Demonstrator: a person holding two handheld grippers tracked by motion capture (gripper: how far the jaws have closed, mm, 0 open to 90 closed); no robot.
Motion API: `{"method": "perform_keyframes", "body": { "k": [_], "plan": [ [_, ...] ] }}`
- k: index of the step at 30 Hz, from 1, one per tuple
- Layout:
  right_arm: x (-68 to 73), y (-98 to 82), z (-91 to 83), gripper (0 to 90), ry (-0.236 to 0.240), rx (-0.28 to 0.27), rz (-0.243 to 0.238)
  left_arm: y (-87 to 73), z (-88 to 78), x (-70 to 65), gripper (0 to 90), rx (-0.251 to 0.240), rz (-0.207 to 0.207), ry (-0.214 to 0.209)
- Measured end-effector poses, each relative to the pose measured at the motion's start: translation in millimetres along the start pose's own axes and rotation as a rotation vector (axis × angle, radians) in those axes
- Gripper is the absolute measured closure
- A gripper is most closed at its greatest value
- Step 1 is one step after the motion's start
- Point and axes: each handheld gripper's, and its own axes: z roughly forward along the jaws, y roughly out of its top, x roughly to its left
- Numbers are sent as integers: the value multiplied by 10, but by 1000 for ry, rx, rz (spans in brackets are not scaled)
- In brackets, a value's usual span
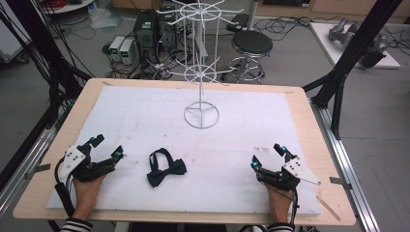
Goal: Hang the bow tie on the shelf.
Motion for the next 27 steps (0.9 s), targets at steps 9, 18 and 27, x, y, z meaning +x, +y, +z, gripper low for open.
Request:
{"method": "perform_keyframes", "body": {
  "k": [9, 18, 27],
  "plan": [
    [-4, -1, -4, 91, -1, 0, 13, 3, 8, 1, 163, 8, -1, 1],
    [-1, 0, 0, 91, -10, -2, 2, 4, 5, 0, 159, 11, 4, 3],
    [5, 0, 1, 91, -10, 2, 3, 4, 7, -11, 154, 10, 11, 11]
  ]
}}
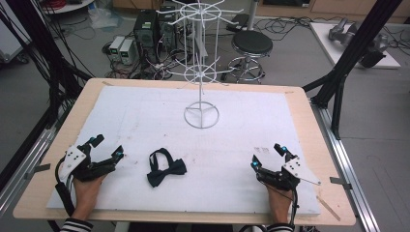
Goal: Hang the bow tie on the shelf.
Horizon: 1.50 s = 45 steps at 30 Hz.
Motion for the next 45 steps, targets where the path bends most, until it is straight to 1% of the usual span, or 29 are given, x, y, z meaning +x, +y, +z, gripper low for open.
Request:
{"method": "perform_keyframes", "body": {
  "k": [2, 4, 8, 11, 12, 13, 14, 16, 17, 18, 19, 20, 21, 22, 23, 26, 28, 31, 35, 38, 40, 42, 45],
  "plan": [
    [-3, 0, 2, 91, -3, -2, -2, 2, 5, -3, 154, 4, 1, 2],
    [1, 1, 2, 91, -3, 2, 0, 6, 18, 3, 154, 13, -9, -6],
    [3, 1, 3, 91, -1, 4, 0, 11, 24, 12, 154, 22, -12, -18],
    [-4, 1, 5, 91, -3, 1, -4, 33, 37, 5, 153, 53, -3, -26],
    [4, 1, 2, 91, -2, 5, 5, 49, 43, 0, 154, 62, -2, -33],
    [-4, 2, 4, 91, -2, 1, -3, 49, 43, 0, 153, 62, -2, -33],
    [-5, 1, 4, 91, -1, 1, -2, 104, 61, -15, 153, 92, 15, -45],
    [-3, 1, 3, 91, 0, 2, 4, 179, 88, -33, 154, 125, 25, -63],
    [-2, 1, 3, 91, 1, 3, 6, 205, 102, -41, 154, 138, 27, -67],
    [-3, 1, 3, 91, 1, 3, 5, 205, 102, -41, 154, 138, 27, -67],
    [-2, 1, 3, 91, 1, 3, 5, 273, 140, -59, 154, 172, 37, -82],
    [-3, 1, 3, 91, 0, 3, 5, 314, 171, -76, 154, 202, 45, -88],
    [-3, 1, 3, 91, 1, 3, 6, 336, 189, -88, 154, 214, 47, -98],
    [-3, 1, 2, 91, 1, 3, 6, 404, 241, -117, 154, 242, 60, -117],
    [-3, 1, 2, 91, 1, 3, 6, 404, 241, -117, 154, 242, 60, -117],
    [-4, 1, 4, 91, 0, 1, -1, 482, 315, -155, 154, 285, 73, -156],
    [-5, 1, 5, 91, -1, 0, 0, 515, 364, -182, 154, 308, 78, -188],
    [-6, 1, 3, 91, 1, 0, 2, 551, 440, -207, 154, 352, 86, -220],
    [-3, 2, 1, 91, 3, 2, 11, 582, 542, -248, 154, 399, 80, -243],
    [-6, 2, 3, 91, 2, -1, 4, 605, 614, -291, 155, 429, 83, -259],
    [-5, 1, 2, 91, 2, -1, 1, 617, 661, -316, 155, 461, 84, -261],
    [-5, 1, 2, 91, 2, -2, 4, 618, 705, -337, 156, 491, 85, -278],
    [-4, 1, 1, 91, 2, -2, 6, 620, 773, -375, 157, 549, 104, -296]
  ]
}}
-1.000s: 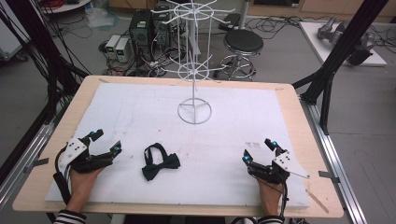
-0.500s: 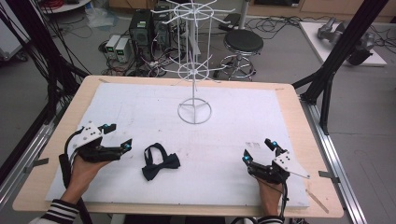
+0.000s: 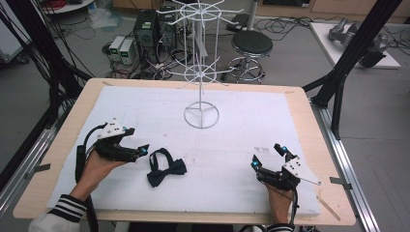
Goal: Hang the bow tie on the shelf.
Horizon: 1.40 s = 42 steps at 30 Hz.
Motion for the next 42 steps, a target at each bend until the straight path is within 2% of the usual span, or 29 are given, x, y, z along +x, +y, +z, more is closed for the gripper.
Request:
{"method": "perform_keyframes", "body": {
  "k": [7, 10, 16, 22, 28, 31, 38, 42],
  "plan": [
    [0, 0, 0, 91, -1, -1, -1, 112, 168, -49, 168, 122, 24, -24],
    [0, 0, 0, 91, -1, 0, 0, 131, 198, -53, 186, 142, 38, -28],
    [1, 0, -1, 91, 0, 0, 2, 175, 320, -81, 205, 222, 56, -40],
    [0, -2, -5, 91, 0, -2, 6, 210, 409, -99, 222, 298, 56, -37],
    [-1, -3, -6, 91, -1, -2, 6, 224, 476, -110, 241, 348, 54, -31],
    [-2, -3, -6, 91, 0, -3, 5, 229, 504, -118, 278, 365, 50, -35],
    [-4, -3, -6, 91, -2, -5, 3, 251, 616, -134, 336, 454, 50, -32],
    [-8, -3, -5, 91, -2, -9, 2, 263, 663, -147, 364, 482, 53, -30]
  ]
}}
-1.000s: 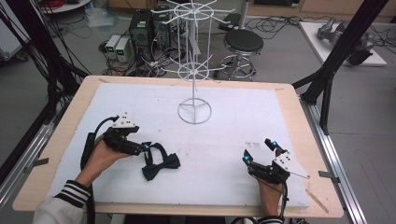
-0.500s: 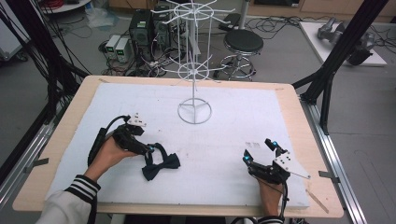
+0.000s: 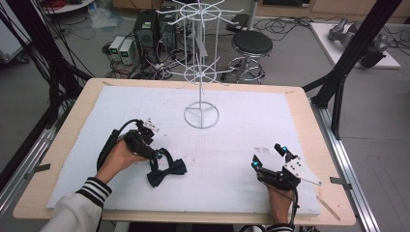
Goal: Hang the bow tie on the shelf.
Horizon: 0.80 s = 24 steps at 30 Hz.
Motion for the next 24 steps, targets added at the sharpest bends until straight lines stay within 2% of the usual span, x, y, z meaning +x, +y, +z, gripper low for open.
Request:
{"method": "perform_keyframes", "body": {
  "k": [8, 10, 15, 24],
  "plan": [
    [0, 0, -2, 91, 0, -1, 4, 20, 45, -15, 480, 34, -10, -24],
    [0, 0, -3, 91, 0, 0, 4, 18, 55, -13, 502, 45, -7, -19],
    [-2, 0, -4, 91, 1, 0, 3, 22, 79, -18, 512, 50, -7, -15],
    [-2, -1, -5, 91, 1, -1, 3, 28, 110, -30, 586, 73, 6, -13]
  ]
}}
